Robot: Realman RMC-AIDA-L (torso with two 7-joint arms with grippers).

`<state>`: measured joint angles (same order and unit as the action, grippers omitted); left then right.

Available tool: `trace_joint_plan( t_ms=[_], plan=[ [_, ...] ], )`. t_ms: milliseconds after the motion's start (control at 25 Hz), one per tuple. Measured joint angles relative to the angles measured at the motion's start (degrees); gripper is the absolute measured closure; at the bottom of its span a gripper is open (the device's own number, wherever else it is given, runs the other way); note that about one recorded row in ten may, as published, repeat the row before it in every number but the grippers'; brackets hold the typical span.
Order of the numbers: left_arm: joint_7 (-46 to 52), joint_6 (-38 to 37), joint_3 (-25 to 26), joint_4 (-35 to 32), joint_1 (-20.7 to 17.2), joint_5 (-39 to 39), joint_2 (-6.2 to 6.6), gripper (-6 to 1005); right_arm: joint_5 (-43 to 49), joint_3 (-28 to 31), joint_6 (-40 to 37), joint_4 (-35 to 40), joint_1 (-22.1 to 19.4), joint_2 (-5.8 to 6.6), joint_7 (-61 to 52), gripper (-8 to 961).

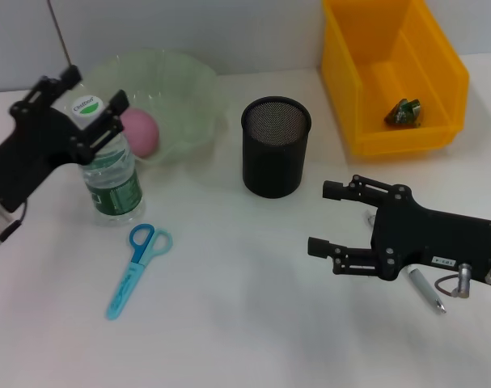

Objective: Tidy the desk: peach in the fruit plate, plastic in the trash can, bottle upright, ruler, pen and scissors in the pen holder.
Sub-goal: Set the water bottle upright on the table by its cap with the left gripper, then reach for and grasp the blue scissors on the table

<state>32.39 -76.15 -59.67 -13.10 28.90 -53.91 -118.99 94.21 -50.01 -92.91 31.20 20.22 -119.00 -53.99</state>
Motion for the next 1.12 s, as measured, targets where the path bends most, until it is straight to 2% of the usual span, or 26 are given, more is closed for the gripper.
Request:
trace_joint_plan(
  t_ms=[40, 80, 200, 240, 320, 360, 520, 600, 720, 760, 880, 960, 1040, 1120],
  plan=[
    [0.3, -1.1, 0.0, -0.1, -0.4, 0.4, 0.07, 311, 0.0, 0.0, 0.0, 0.0, 0.0, 0.0, -0.1, 124],
    [2.1, -4.8, 0.0, -1.1, -2.6, 2.4, 0.38, 287, -0.1, 0.0, 0.0, 0.1, 0.0, 0.0, -0.3, 124],
    [4.0, -6.2, -0.3, -2.6, -4.3, 2.9, 0.6, 214, -0.2, 0.4, 0.0, 0.4, 0.0, 0.02, -1.4, 124],
    [7.5, -7.7, -1.4, -6.2, -6.9, 2.1, 0.78, 190, -0.2, 0.5, 0.0, 0.6, -0.1, 0.03, -1.9, 124],
    [11.4, -8.5, -3.4, -11.2, -10.4, 0.1, 0.86, 193, -0.3, 0.6, 0.0, 1.0, -0.2, 0.08, -2.4, 124],
    [14.1, -8.8, -5.1, -15.3, -13.5, -1.9, 0.83, 194, -0.4, 0.7, 0.0, 1.3, -0.2, 0.15, -2.7, 124],
    [18.0, -8.7, -8.9, -21.5, -18.5, -3.8, 0.63, 197, -0.5, 0.8, 0.0, 2.0, 0.1, 0.23, -3.4, 124],
    [20.3, -8.4, -10.9, -23.1, -20.0, -4.2, 0.79, 197, -0.4, 0.8, 0.0, 3.2, 0.3, 0.23, -4.9, 124],
    [23.9, -8.2, -11.3, -24.8, -20.9, -6.3, 0.87, 197, -0.3, 0.6, 0.1, 4.9, 0.3, 0.17, -7.2, 124],
    [28.9, -7.4, -11.3, -28.6, -22.3, -10.3, 0.77, 197, -0.2, 0.6, 0.0, 5.3, 0.3, 0.17, -7.5, 124],
    [35.3, -4.2, -12.2, -34.9, -24.3, -15.1, 0.42, 197, -0.2, 0.7, -0.1, 6.2, 0.1, 0.18, -8.1, 124],
    [39.6, -0.6, -14.2, -39.6, -26.3, -17.5, 0.28, 197, -0.2, 0.7, -0.2, 6.5, 0.1, 0.29, -8.5, 124],
    [45.4, 5.7, -18.9, -46.5, -29.3, -19.6, 0.41, 197, -0.1, 0.7, -0.2, 6.9, 0.1, 0.48, -9.1, 124],
    [45.4, 5.7, -18.9, -46.5, -29.3, -19.6, 0.41, 197, 0.3, 0.7, -0.2, 7.6, 0.1, 0.57, -9.7, 124]
  ],
)
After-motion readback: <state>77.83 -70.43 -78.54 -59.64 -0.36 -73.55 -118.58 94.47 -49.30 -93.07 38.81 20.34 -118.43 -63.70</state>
